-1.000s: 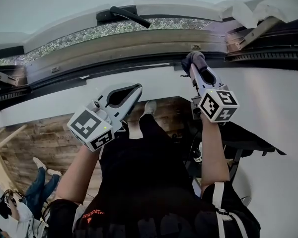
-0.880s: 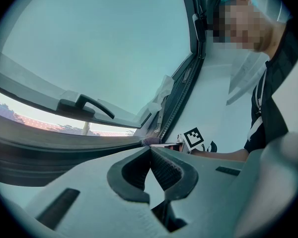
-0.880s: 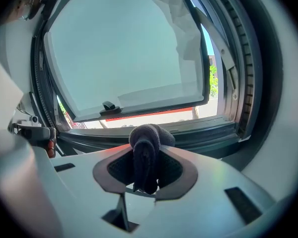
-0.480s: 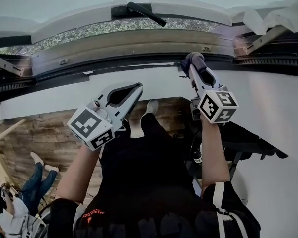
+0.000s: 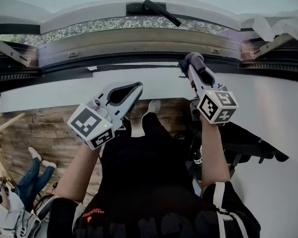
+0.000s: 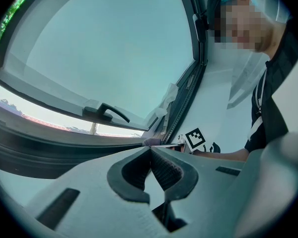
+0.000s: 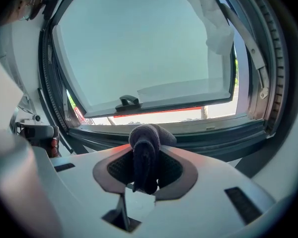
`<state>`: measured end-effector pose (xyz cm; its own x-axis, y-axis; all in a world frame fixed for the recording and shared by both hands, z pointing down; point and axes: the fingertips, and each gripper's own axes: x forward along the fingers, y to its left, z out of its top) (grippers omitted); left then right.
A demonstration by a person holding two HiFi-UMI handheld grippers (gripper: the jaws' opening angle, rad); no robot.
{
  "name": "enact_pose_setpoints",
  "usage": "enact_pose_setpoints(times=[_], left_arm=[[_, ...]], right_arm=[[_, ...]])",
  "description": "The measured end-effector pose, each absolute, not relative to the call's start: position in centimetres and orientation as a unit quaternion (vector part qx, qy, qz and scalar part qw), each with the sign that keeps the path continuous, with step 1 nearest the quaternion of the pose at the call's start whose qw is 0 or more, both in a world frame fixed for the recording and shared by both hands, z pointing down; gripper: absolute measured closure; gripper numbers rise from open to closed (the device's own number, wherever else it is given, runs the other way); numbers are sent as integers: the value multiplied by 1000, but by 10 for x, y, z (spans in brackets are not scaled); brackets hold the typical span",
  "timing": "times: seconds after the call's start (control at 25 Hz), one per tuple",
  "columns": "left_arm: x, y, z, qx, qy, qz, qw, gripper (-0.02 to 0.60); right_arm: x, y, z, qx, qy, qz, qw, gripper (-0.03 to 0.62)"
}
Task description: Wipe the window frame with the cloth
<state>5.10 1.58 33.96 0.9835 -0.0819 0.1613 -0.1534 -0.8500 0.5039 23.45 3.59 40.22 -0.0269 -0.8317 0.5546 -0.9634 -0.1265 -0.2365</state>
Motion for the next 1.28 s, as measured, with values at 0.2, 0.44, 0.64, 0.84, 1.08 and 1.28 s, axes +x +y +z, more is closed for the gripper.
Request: enact_pose_setpoints(times=[0.2,0.44,0.64,0.84,1.08,1.28], left_arm=[[38,13,339,959,-68,64,267,563],[24,10,339,959,-77,61,267,563],[11,6,339,958,-85,60,267,563],[-2,3,339,958,-93,57,267,563],[-20,-2,339,956,-105,52,268,563],[-35,-6,338,955,-115,48,268,563]], right_arm=[[216,28,403,678,-662,298,115,496],[196,20,403,665,-675,297,120,496],[180,13,403,655,-684,297,123,496],[159,5,404,642,-696,296,126,496],[140,-3,405,632,-704,296,129,496],[124,-9,404,624,-711,295,132,496]])
